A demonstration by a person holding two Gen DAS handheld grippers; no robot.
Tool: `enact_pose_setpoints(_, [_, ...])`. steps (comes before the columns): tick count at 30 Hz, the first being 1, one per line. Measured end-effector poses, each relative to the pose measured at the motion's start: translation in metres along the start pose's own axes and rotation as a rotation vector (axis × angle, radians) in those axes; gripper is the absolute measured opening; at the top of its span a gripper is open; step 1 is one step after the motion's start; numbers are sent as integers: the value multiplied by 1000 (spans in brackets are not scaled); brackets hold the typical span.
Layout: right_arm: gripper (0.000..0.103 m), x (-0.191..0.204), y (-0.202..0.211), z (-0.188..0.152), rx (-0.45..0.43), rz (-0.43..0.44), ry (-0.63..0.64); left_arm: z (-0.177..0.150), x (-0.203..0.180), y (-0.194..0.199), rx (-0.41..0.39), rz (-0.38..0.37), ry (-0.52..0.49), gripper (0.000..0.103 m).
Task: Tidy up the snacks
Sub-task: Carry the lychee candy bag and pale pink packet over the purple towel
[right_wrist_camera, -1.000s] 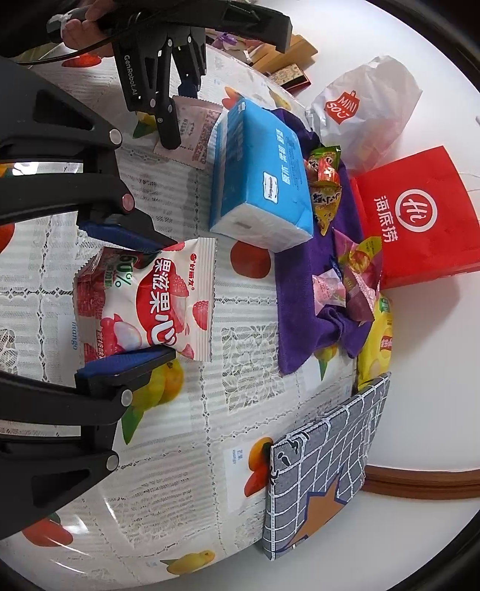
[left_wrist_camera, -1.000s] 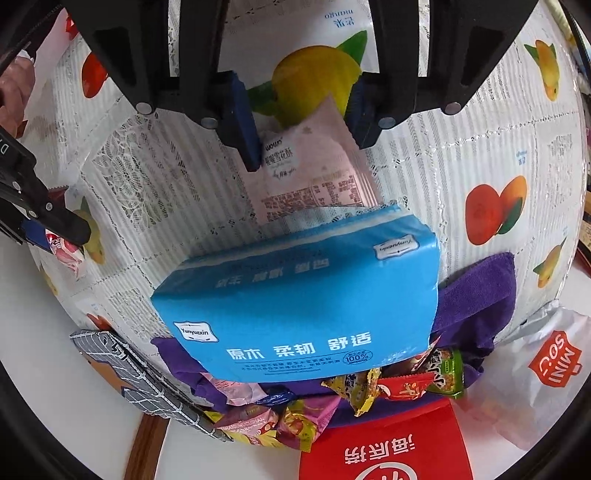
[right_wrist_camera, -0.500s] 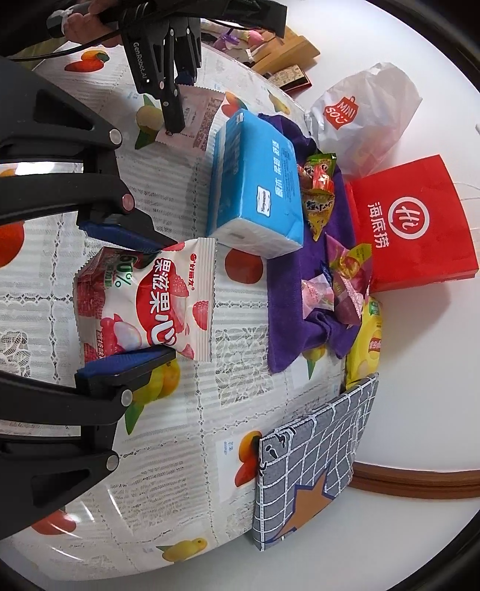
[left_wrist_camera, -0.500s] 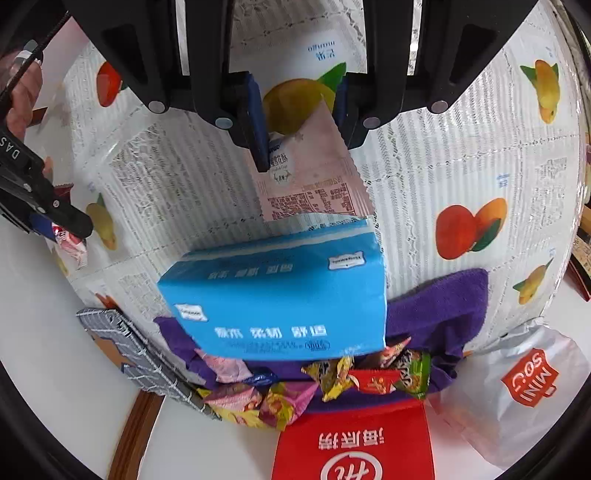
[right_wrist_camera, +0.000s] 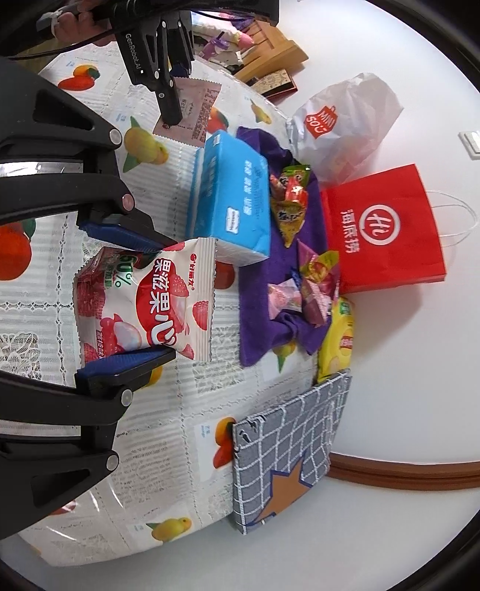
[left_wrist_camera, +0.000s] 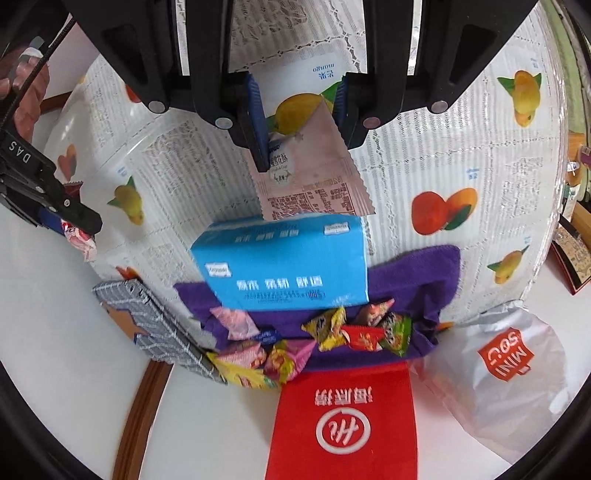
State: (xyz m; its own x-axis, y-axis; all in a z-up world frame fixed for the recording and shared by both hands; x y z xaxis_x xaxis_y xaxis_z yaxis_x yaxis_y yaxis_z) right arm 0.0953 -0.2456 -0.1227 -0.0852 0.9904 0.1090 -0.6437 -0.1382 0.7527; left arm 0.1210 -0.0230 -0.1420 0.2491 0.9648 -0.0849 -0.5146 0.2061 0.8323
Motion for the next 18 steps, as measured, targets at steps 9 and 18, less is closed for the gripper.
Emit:
enact_pose_setpoints(9, [50,15,21,21,-49,7,33,16,1,35,-78,18,13,29])
enact_pose_setpoints(18, [50,19,30,45,-92,28,23,41,3,61,-140,43,32,29])
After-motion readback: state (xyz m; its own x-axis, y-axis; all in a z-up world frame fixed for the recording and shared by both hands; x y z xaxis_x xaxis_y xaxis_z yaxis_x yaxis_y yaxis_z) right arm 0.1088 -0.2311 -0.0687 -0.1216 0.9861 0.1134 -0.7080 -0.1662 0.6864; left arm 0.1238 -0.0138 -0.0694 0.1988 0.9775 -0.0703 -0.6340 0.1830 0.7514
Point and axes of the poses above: each gripper's, at about its wrist camera, not at the fingertips, and y roughly against the way its jaws point, x to its left, z to its top, the point moved 3 cm from there along -y, roughly the way its jaws point
